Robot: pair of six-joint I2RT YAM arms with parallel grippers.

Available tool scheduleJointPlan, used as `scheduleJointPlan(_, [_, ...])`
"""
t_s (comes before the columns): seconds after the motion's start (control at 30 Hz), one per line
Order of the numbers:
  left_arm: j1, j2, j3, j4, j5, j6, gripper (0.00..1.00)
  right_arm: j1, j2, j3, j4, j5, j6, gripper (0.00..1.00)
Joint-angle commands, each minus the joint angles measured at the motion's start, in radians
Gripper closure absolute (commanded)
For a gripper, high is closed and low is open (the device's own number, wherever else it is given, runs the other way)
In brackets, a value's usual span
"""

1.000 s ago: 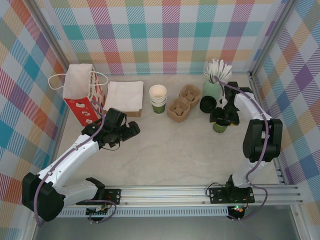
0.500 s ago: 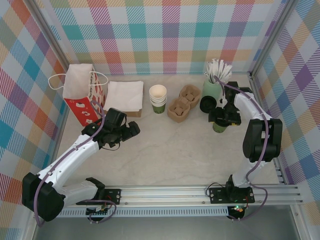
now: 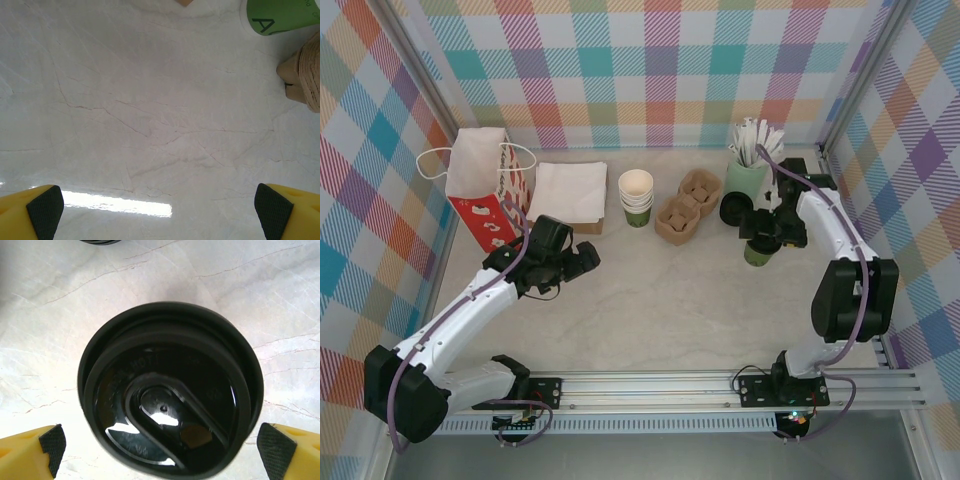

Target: Pack the takeout coffee

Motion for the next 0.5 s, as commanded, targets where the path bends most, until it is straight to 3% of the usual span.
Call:
scheduleJointPlan(0.0, [0.012, -0.004, 0.039, -0.019, -0.02, 0.017, 0.0, -0.003, -0.059, 0.018, -0.06, -0.023, 0.015, 0.0])
scheduleJointPlan(0.27, [0.012, -0.003, 0.052, -0.032, -0.031, 0.022, 0.0, -0.003, -0.169, 0.073, -0.078, -0.096, 0.026, 0.01])
scheduleJointPlan(0.47, [0.013, 0.003, 0.07, -0.04, -0.04, 0.027, 0.0, -0.002, -0.281, 0.034, 0.029, -0.396, 0.077, 0.08])
